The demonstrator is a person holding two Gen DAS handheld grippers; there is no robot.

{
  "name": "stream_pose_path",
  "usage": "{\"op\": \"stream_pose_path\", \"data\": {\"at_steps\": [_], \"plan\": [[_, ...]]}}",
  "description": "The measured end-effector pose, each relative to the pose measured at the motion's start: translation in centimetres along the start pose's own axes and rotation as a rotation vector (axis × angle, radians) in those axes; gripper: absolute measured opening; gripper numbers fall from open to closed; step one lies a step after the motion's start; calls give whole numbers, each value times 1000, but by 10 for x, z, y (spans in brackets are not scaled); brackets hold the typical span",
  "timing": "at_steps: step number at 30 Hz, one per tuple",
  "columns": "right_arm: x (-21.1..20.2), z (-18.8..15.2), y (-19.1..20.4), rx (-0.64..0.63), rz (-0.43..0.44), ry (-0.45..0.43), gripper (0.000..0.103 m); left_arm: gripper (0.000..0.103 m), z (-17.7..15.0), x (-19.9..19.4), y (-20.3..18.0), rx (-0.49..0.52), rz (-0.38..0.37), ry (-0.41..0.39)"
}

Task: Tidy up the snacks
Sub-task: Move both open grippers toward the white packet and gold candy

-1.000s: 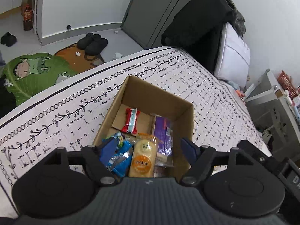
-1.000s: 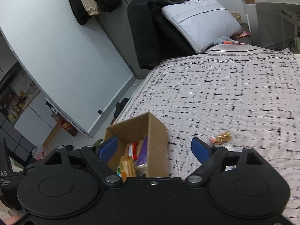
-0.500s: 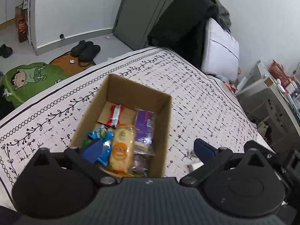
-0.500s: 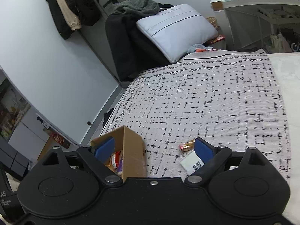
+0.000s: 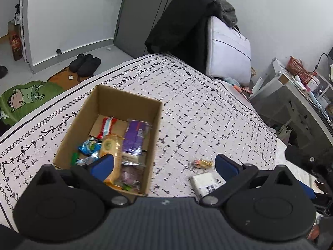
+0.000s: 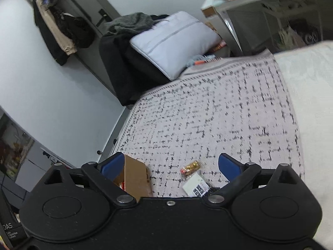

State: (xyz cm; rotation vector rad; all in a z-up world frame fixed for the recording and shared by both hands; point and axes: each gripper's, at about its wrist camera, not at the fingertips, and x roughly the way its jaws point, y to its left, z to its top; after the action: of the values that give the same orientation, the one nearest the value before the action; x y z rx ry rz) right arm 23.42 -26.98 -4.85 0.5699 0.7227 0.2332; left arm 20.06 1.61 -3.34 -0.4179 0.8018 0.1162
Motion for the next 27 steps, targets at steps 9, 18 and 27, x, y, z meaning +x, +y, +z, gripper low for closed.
{"op": "stream_pose_path", "data": {"at_steps": [9,18,27], "plan": [[26,-10,-52,281,-13,95,91,103,-2,7,-30,33,22,12],[45,-26,-69,397,-61,137,83,103,-8,34,-52,38,17,100],[74,-34,-78,475,-60,194,66,102,-11,60,-66,75,-3,143]]}}
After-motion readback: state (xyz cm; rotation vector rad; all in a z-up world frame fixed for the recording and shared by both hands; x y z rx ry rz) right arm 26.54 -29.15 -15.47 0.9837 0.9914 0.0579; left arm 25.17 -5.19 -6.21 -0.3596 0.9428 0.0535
